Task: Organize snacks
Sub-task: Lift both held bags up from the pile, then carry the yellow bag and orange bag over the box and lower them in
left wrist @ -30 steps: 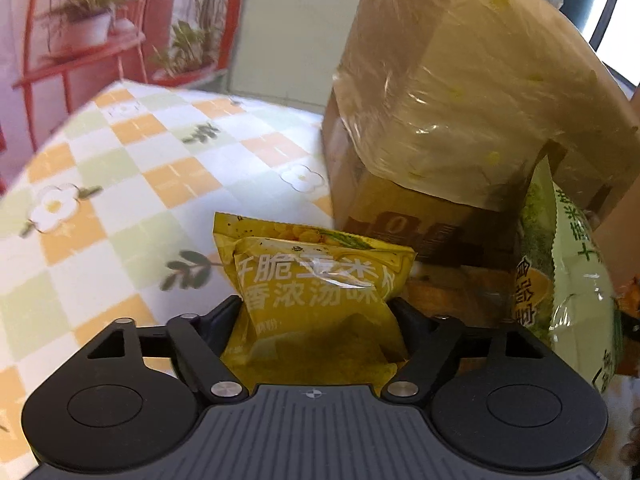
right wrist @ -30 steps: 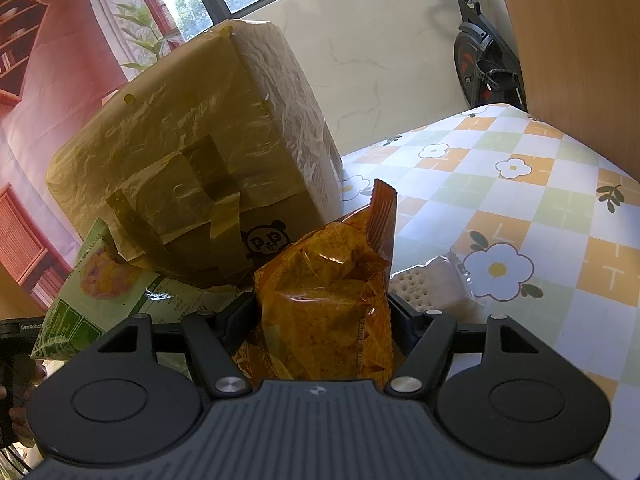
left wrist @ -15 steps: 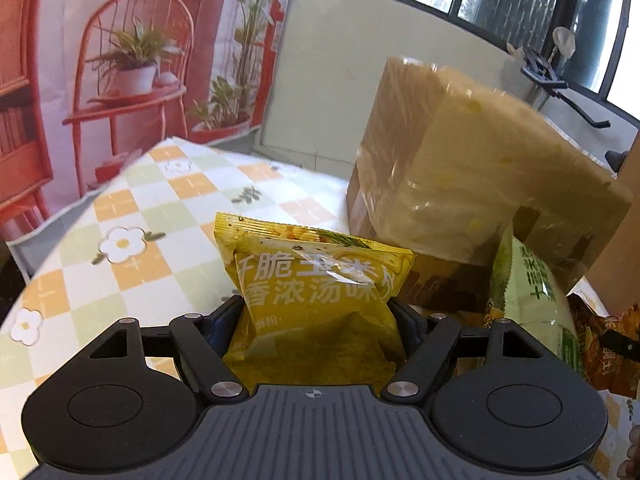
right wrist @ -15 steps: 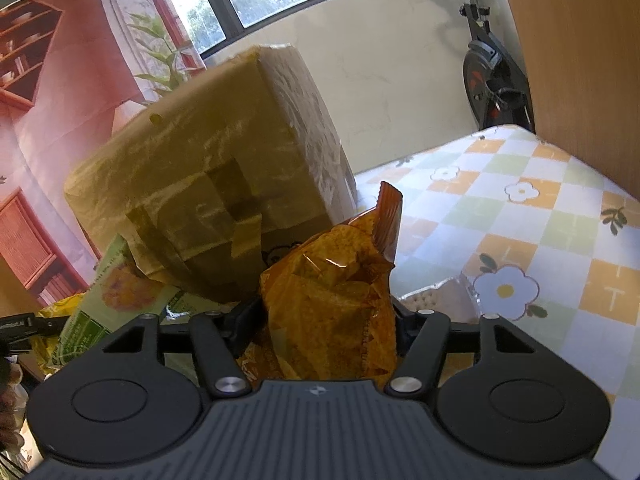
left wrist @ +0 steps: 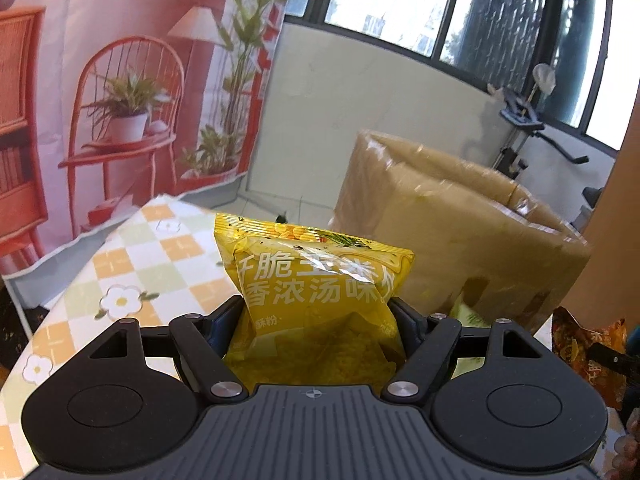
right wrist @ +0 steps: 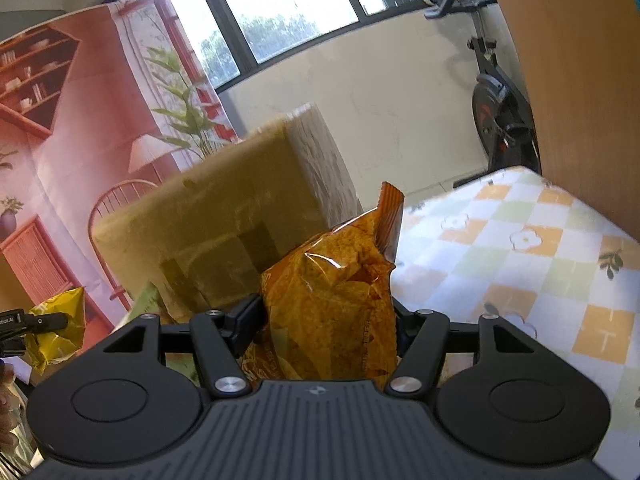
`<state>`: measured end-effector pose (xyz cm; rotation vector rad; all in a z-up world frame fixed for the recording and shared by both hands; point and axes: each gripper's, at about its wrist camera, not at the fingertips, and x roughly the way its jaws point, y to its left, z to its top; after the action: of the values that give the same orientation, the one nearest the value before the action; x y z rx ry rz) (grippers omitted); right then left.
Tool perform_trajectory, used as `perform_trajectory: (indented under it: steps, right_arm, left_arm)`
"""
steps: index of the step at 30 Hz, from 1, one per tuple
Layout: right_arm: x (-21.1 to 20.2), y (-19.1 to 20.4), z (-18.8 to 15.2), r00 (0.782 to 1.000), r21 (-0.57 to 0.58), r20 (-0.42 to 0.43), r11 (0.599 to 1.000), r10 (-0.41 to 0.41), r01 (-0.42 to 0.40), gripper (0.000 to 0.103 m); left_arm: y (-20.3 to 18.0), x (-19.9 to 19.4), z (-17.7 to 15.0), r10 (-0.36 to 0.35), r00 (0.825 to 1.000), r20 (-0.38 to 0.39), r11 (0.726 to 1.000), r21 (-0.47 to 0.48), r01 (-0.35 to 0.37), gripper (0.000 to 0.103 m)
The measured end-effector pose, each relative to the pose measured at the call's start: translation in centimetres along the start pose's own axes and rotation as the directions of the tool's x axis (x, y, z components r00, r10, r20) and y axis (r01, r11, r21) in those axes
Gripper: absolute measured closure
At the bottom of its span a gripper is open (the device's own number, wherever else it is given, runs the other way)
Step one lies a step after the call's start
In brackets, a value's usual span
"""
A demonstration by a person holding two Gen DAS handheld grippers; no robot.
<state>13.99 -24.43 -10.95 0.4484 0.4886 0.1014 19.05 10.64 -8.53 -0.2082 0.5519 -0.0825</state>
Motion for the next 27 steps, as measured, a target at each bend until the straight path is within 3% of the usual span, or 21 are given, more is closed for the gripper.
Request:
perform_trajectory:
  steps: [14, 27]
  right_arm:
    - [-2.3, 1.6, 3.5, 0.992, -0.045, 0.112, 0.998, 0.054, -0.05, 0.038]
    - [-4.0, 3.4, 8.0, 0.967, -0.072, 0.232, 0.993, 0.105, -0.091, 0.041]
  left_arm:
    - [-1.9, -1.9, 2.1, -0.06, 0.995, 0.083, 0.997, 0.047, 0.056, 0.024]
    - [-5.0, -1.9, 5.6, -0.128, 0.983, 0.136, 0.988, 0.101, 0.114, 0.024]
